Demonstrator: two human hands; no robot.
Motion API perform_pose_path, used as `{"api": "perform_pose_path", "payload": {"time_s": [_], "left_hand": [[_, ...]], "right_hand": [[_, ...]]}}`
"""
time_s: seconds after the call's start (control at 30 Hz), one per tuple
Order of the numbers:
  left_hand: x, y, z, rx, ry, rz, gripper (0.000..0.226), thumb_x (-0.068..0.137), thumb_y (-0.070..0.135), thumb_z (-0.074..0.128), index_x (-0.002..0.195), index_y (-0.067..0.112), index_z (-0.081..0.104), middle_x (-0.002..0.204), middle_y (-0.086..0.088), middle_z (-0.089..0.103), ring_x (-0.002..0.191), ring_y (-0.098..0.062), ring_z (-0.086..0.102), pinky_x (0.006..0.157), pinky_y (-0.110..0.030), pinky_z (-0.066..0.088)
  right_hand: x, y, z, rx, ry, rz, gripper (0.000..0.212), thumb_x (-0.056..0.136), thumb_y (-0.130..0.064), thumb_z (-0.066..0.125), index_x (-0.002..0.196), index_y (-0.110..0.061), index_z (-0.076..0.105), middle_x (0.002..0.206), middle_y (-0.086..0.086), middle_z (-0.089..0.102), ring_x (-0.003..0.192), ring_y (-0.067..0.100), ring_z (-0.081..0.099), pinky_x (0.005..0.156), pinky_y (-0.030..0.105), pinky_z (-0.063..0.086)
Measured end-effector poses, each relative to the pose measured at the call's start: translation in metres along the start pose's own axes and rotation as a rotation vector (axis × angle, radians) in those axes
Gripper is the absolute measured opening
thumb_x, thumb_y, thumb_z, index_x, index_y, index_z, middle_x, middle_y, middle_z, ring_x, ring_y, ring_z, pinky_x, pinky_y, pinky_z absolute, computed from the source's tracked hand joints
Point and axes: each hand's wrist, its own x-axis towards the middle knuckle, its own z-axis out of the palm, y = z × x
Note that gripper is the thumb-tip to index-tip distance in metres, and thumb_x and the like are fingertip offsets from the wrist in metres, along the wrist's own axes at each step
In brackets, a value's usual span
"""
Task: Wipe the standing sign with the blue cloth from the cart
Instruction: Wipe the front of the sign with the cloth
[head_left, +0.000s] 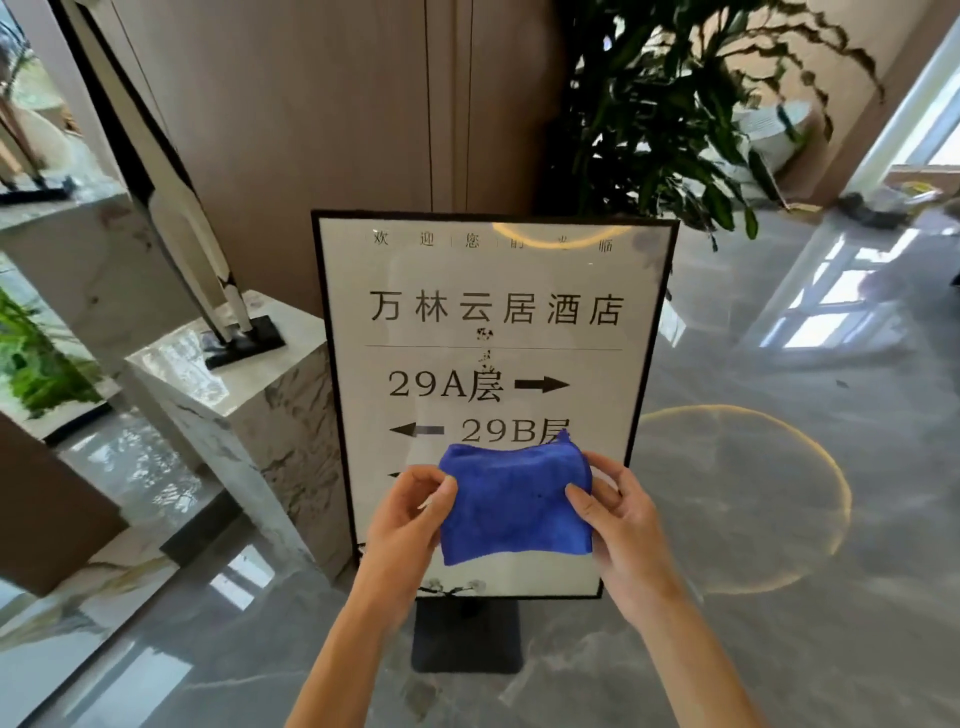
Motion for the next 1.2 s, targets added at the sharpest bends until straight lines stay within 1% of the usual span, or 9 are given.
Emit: {"api": "perform_pose_path", "payload": {"time_s": [0.07,0.17,0.37,0.5,0.7,0.77,0.93,1.1,1.2], "left_hand": [[0.004,-0.002,0.009,-0.003,0.039,0.043,0.019,0.085,0.035,0.073,0.092,0.02,0.064,0.102,-0.004,0.072,0.089,-0.02,0.073,0.065,-0.026,0.056],[0.011,-0.007,0.018,-0.006,0.063,0.086,0.009,0.091,0.017,0.07,0.09,0.019,0.061,0.104,-0.004,0.071,0.089,-0.025,0.074,0.064,-0.027,0.057],[0.021,-0.014,0.031,0.01,0.072,0.101,0.017,0.095,0.001,0.062,0.09,0.017,0.061,0.104,-0.006,0.071,0.089,-0.029,0.074,0.068,-0.03,0.059],[0.027,-0.017,0.039,0.021,0.086,0.092,0.019,0.095,-0.003,0.061,0.09,0.016,0.061,0.101,-0.008,0.072,0.086,-0.028,0.074,0.068,-0.032,0.059],[0.033,-0.014,0.038,-0.006,0.057,0.073,0.018,0.095,-0.001,0.062,0.091,0.016,0.062,0.104,-0.01,0.071,0.089,-0.031,0.072,0.068,-0.036,0.059],[0.034,-0.011,0.036,-0.026,0.049,0.067,0.018,0.095,-0.001,0.062,0.091,0.017,0.063,0.103,-0.01,0.071,0.086,-0.03,0.073,0.063,-0.033,0.058],[0.034,-0.006,0.031,-0.039,0.051,0.051,0.019,0.095,-0.002,0.062,0.089,0.017,0.063,0.104,-0.012,0.071,0.09,-0.033,0.073,0.066,-0.035,0.058],[0.032,-0.004,0.026,-0.059,0.046,0.033,0.018,0.093,0.0,0.064,0.089,0.018,0.062,0.105,-0.012,0.07,0.088,-0.031,0.071,0.063,-0.032,0.057],[0.029,-0.003,0.024,-0.067,0.036,0.032,0.018,0.093,-0.001,0.063,0.09,0.017,0.063,0.107,-0.012,0.07,0.091,-0.031,0.071,0.067,-0.035,0.057]], "right_hand": [[0.007,-0.002,-0.003,0.084,-0.017,0.059,0.053,0.08,-0.009,0.075,0.13,-0.008,0.056,0.119,0.017,0.073,0.109,0.033,0.071,0.079,0.037,0.063],[0.015,-0.003,-0.008,0.145,-0.085,0.155,0.045,0.086,-0.009,0.07,0.13,-0.001,0.061,0.125,0.023,0.068,0.115,0.037,0.067,0.085,0.037,0.061],[0.026,0.006,-0.02,0.354,-0.151,0.311,0.038,0.097,-0.013,0.059,0.132,0.0,0.062,0.136,0.026,0.06,0.122,0.035,0.062,0.094,0.039,0.056],[0.031,0.012,-0.022,0.429,-0.177,0.385,0.043,0.094,-0.022,0.067,0.132,-0.002,0.062,0.139,0.024,0.059,0.123,0.037,0.062,0.09,0.044,0.058],[0.036,0.023,-0.013,0.393,-0.22,0.42,0.054,0.08,-0.034,0.083,0.128,-0.015,0.067,0.14,0.021,0.059,0.123,0.038,0.062,0.094,0.047,0.054],[0.037,0.026,-0.008,0.401,-0.241,0.438,0.052,0.084,-0.037,0.079,0.13,-0.016,0.066,0.141,0.021,0.058,0.125,0.04,0.06,0.097,0.05,0.052],[0.036,0.038,0.002,0.408,-0.23,0.533,0.052,0.103,-0.052,0.039,0.137,-0.02,0.06,0.149,0.017,0.052,0.137,0.036,0.051,0.106,0.051,0.046],[0.03,0.037,0.012,0.361,-0.208,0.518,0.046,0.095,-0.052,0.06,0.131,-0.022,0.066,0.142,0.016,0.059,0.13,0.035,0.057,0.099,0.049,0.051],[0.027,0.034,0.015,0.326,-0.214,0.508,0.046,0.1,-0.05,0.05,0.131,-0.02,0.066,0.142,0.016,0.059,0.13,0.034,0.058,0.098,0.046,0.053]]}}
